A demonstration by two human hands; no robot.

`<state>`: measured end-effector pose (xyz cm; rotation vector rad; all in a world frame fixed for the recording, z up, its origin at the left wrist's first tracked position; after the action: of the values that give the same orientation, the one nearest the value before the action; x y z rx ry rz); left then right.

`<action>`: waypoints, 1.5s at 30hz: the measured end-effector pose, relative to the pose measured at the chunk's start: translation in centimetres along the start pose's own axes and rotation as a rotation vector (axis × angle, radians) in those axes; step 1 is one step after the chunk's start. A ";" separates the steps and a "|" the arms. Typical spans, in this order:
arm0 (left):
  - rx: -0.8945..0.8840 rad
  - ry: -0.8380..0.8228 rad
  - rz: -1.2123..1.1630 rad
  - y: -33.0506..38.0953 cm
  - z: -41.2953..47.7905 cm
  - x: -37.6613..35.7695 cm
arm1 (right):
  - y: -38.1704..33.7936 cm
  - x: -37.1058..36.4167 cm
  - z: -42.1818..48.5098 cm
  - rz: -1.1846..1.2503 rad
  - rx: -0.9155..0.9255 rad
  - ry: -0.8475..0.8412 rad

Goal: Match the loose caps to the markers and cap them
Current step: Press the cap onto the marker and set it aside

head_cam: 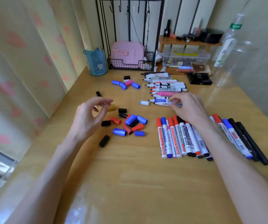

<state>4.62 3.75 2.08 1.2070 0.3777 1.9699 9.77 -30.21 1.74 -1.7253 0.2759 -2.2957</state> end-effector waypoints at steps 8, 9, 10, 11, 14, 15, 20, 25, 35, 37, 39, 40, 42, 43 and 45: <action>0.037 -0.041 -0.002 -0.6 0.1 -0.4 | 0.6 -0.3 0.1 -0.016 -0.015 0.050; 0.026 -0.066 -0.005 -0.6 0.1 -0.6 | 0.6 -0.3 0.2 -0.027 -0.024 0.054; 0.017 -0.092 -0.014 -0.5 0.1 -0.8 | 0.6 -0.3 0.2 -0.046 -0.036 0.038; 0.011 -0.114 -0.026 -0.5 0.1 -0.9 | 0.6 -0.5 0.3 -0.067 -0.051 0.005; 0.011 -0.153 -0.044 -0.6 0.2 -0.9 | 0.5 -0.8 0.5 -0.071 -0.077 -0.055; 0.014 -0.165 -0.051 -0.6 0.1 -0.9 | 0.3 -0.7 0.5 -0.054 -0.066 -0.041; -0.010 -0.326 -0.068 0.2 -0.7 -1.6 | -1.5 0.9 -1.3 0.081 0.091 0.087; -0.055 -0.467 0.093 0.5 -1.3 -2.2 | -3.4 2.0 -5.0 0.124 0.180 0.071; -0.084 -0.402 0.055 1.1 -1.3 -1.8 | -5.8 1.1 -8.9 0.202 0.290 0.089; -0.070 -0.370 -0.011 1.9 -1.2 -1.7 | -6.0 1.0 -9.3 0.201 0.314 0.091; -0.068 -0.373 -0.068 2.7 -1.3 -2.0 | -6.3 1.0 -9.5 0.206 0.335 0.100; -0.061 -0.377 -0.098 2.9 -1.4 -2.3 | -6.5 1.0 -9.6 0.208 0.344 0.104; -0.047 -0.370 -0.143 3.2 -1.6 -2.9 | -7.0 0.8 -9.8 0.196 0.366 0.109; -0.047 -0.366 -0.152 3.4 -1.7 -3.1 | -7.2 0.7 -9.9 0.187 0.376 0.107; -0.063 -0.371 -0.140 3.7 -1.9 -3.5 | -7.5 0.5 -10.2 0.183 0.390 0.095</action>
<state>2.19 -0.96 1.17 1.4303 0.2020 1.5852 -0.82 -23.23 1.62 -1.3442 -0.0009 -2.1294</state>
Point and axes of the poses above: each hand's wrist, its own z-axis towards the middle knuckle, its own x-axis out of the back of the hand, y = z × x, the point moved 4 cm from there along z, towards the middle knuckle, and after that the axes turned 2 degrees about -x, right-handed, at the moved point
